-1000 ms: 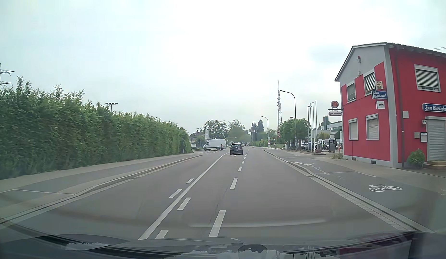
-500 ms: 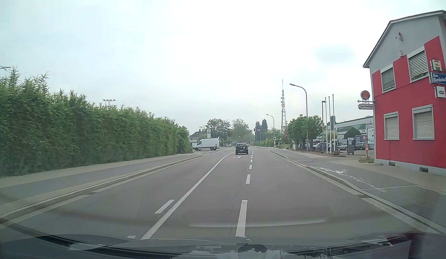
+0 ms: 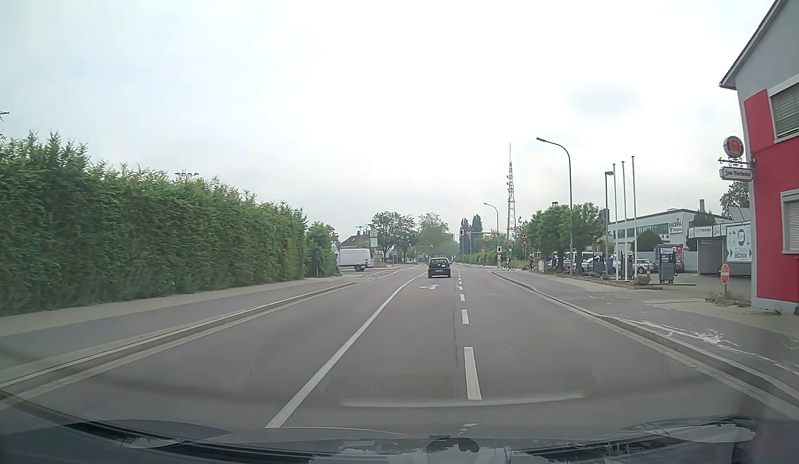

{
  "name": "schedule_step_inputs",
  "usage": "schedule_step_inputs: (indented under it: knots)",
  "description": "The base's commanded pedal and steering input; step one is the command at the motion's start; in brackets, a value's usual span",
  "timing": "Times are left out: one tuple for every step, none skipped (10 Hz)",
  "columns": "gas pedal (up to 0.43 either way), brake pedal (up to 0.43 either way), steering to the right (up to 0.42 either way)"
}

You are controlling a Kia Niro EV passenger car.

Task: Follow the waypoints while adhering to traffic rules and regulations

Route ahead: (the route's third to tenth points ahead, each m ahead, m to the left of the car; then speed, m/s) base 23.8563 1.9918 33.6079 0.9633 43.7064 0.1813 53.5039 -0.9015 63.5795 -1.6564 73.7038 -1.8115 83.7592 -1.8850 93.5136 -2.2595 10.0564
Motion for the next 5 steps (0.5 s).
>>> schedule_step_inputs:
  knots:
    - [0.110,0.000,0.003]
    - [0.110,0.000,0.003]
    - [0.110,0.000,0.004]
    - [0.110,0.000,0.006]
    - [0.110,0.000,0.007]
